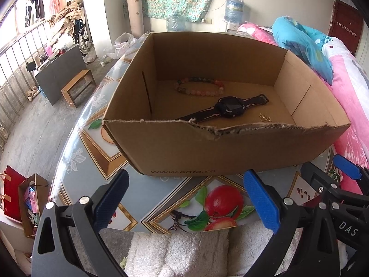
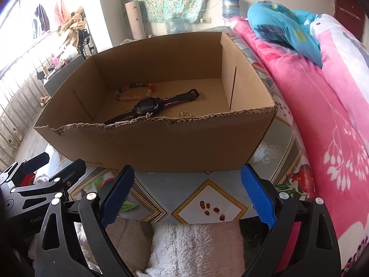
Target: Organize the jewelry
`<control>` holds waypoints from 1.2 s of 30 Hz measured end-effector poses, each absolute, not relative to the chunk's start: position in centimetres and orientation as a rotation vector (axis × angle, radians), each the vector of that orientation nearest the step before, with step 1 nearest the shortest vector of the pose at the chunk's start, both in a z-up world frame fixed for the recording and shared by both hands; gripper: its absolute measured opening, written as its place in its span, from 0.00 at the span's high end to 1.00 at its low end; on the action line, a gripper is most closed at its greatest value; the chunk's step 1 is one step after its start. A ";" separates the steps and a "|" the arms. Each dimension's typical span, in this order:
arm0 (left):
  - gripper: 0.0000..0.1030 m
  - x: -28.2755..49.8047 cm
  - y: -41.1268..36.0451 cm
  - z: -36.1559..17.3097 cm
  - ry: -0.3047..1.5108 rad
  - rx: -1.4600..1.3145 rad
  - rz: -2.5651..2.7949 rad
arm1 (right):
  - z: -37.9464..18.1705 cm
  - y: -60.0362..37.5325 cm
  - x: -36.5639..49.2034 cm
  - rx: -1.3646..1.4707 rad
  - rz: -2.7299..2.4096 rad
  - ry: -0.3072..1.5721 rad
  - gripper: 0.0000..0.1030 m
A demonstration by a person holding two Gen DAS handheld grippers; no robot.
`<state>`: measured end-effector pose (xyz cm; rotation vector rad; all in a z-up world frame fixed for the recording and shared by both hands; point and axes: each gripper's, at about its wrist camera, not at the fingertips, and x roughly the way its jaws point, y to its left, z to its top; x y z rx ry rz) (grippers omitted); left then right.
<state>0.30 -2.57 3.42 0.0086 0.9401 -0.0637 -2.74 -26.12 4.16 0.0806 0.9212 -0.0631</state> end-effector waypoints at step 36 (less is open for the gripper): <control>0.05 0.4 -2.3 3.2 0.952 0.008 -0.052 | 3.8 -25.9 -2.5 0.069 -0.060 0.935 0.13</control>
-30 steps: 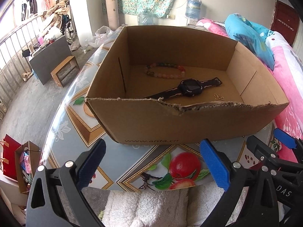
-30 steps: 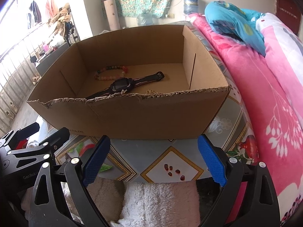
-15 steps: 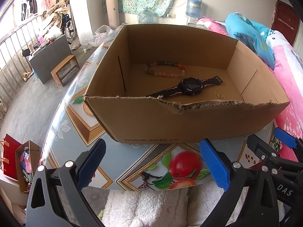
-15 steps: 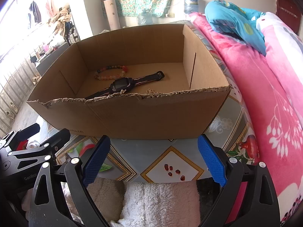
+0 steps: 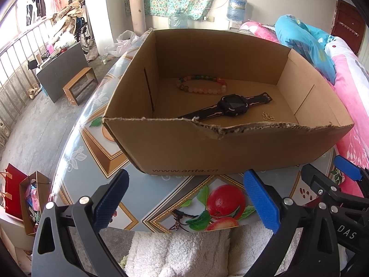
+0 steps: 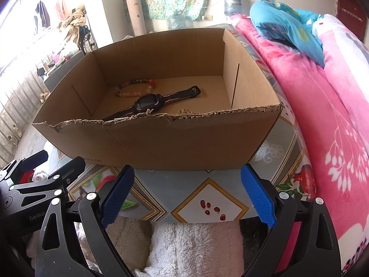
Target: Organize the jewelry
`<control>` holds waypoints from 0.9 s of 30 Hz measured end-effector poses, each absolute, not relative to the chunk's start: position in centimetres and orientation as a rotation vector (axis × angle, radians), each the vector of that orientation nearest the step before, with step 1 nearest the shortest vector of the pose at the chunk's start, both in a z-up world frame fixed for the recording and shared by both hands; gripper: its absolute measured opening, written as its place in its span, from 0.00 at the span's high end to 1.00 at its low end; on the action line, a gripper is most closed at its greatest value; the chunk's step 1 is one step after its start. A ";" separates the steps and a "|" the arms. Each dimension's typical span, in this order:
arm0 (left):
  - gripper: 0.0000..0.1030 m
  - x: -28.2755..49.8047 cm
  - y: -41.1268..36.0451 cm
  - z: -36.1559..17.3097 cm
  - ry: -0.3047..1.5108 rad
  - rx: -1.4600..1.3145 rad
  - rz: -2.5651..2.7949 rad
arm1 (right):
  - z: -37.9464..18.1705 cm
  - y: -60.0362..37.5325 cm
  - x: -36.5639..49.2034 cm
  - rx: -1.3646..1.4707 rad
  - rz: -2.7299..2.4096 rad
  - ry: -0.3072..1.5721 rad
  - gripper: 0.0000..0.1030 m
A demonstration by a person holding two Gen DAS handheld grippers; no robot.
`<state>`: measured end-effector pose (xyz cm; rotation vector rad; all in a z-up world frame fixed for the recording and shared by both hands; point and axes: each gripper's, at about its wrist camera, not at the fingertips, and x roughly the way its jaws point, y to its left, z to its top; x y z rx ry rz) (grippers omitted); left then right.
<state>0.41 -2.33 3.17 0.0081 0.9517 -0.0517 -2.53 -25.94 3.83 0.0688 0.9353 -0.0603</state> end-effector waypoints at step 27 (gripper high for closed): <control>0.05 0.2 -2.1 3.2 0.957 0.014 -0.058 | 3.7 -25.2 -2.9 0.056 -0.079 0.942 0.13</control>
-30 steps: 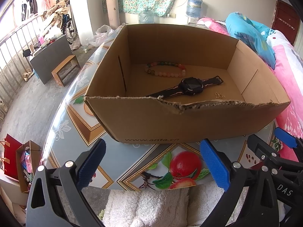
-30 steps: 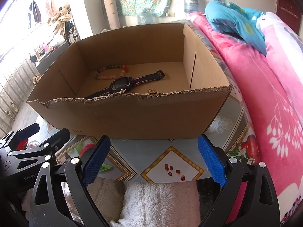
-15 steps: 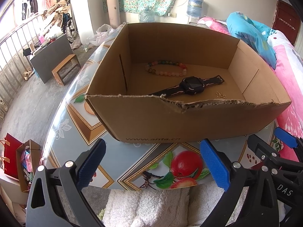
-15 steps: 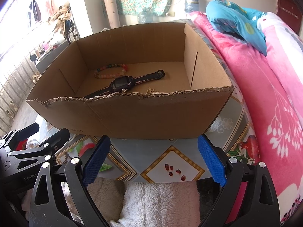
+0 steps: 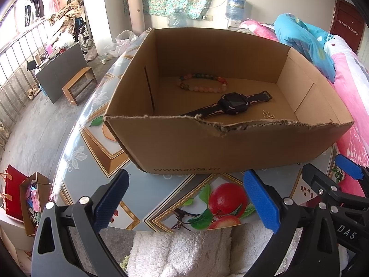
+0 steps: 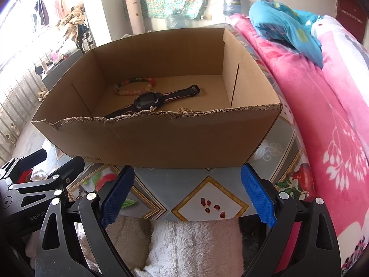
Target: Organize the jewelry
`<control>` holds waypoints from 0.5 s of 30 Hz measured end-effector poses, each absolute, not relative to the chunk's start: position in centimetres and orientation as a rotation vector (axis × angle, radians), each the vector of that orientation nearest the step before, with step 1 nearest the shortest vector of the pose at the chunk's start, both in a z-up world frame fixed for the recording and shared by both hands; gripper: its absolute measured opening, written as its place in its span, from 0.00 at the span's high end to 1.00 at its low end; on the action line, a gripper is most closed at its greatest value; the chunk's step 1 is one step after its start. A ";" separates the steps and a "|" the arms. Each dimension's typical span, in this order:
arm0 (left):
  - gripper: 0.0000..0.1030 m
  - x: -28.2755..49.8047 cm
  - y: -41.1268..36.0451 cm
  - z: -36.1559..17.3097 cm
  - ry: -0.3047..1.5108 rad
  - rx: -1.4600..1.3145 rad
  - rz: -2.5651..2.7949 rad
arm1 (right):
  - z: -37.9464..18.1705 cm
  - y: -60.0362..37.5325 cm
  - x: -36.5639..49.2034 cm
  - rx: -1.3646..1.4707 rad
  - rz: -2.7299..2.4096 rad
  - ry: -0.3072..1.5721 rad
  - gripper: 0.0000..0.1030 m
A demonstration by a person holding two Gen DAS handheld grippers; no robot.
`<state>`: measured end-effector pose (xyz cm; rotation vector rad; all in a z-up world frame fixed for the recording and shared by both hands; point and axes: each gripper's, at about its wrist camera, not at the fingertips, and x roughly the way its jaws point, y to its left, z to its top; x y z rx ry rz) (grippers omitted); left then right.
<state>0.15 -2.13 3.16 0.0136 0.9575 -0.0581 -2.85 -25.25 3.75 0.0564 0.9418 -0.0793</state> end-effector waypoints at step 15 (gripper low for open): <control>0.05 0.5 -2.1 2.8 0.970 0.013 -0.060 | 3.7 -25.4 -2.7 0.044 -0.081 0.954 0.13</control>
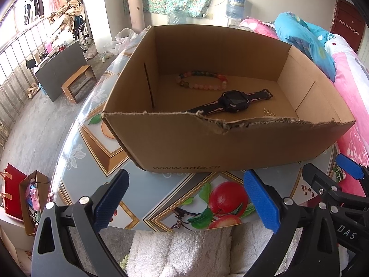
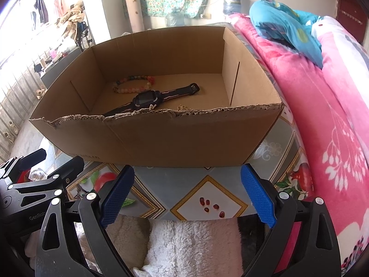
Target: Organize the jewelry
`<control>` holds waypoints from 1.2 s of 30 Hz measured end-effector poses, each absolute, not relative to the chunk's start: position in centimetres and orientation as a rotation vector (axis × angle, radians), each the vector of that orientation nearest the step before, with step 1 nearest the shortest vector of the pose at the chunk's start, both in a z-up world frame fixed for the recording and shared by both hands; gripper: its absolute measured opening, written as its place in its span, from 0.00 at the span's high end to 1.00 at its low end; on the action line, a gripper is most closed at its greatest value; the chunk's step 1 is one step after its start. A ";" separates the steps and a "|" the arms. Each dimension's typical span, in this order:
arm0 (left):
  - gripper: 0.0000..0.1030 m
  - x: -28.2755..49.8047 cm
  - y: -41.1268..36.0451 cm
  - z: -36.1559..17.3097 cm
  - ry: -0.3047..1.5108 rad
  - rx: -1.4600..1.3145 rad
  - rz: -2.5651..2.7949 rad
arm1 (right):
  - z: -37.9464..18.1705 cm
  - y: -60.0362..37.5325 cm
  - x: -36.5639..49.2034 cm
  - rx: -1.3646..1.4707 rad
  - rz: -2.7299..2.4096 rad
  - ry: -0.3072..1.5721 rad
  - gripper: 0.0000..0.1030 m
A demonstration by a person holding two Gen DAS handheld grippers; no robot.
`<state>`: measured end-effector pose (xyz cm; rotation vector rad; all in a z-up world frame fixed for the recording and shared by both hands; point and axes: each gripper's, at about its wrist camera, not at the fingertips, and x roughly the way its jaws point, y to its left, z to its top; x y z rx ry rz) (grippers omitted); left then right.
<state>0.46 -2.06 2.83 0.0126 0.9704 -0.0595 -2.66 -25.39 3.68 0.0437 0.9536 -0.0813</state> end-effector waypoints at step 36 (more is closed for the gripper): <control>0.05 0.4 -1.8 2.9 0.969 0.010 -0.054 | 3.7 -25.2 -2.5 0.044 -0.082 0.953 0.13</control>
